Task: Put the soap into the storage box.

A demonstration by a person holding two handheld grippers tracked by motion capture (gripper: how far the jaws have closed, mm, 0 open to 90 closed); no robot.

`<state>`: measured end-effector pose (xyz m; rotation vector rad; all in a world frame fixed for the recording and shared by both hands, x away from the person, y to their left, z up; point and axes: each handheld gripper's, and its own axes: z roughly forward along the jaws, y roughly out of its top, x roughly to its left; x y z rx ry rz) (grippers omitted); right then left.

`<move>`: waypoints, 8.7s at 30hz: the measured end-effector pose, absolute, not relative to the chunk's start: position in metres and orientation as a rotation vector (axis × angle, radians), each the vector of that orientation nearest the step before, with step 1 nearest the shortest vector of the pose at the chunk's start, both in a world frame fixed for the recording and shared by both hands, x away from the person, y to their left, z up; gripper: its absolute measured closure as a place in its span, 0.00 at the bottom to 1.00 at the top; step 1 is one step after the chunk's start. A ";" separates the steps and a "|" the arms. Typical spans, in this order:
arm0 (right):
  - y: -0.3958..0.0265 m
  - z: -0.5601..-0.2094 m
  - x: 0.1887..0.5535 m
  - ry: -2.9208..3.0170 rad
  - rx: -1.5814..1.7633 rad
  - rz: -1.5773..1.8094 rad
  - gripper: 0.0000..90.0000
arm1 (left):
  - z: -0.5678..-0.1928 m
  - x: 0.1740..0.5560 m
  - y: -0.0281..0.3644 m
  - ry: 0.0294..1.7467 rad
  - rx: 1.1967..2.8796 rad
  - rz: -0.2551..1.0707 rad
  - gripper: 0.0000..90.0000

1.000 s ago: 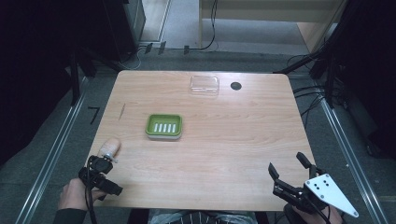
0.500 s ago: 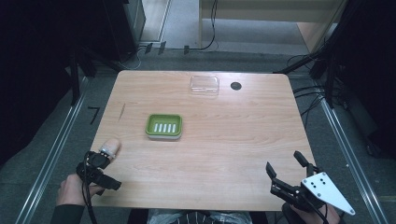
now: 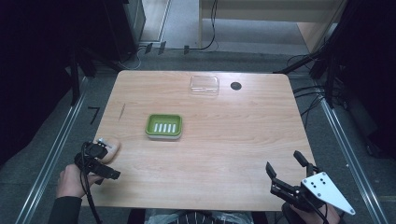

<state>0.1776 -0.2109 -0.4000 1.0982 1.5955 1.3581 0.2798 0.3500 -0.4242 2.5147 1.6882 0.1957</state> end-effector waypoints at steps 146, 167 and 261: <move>-0.210 -0.400 0.176 1.595 1.102 1.348 0.15 | -0.411 0.356 0.331 1.404 2.618 0.239 0.37; -0.211 -0.400 0.176 1.596 1.104 1.347 0.15 | -0.400 0.368 0.311 1.291 2.665 0.243 0.37; -0.215 -0.400 0.169 1.584 1.126 1.309 0.15 | -0.383 0.408 0.248 0.771 2.796 0.385 0.37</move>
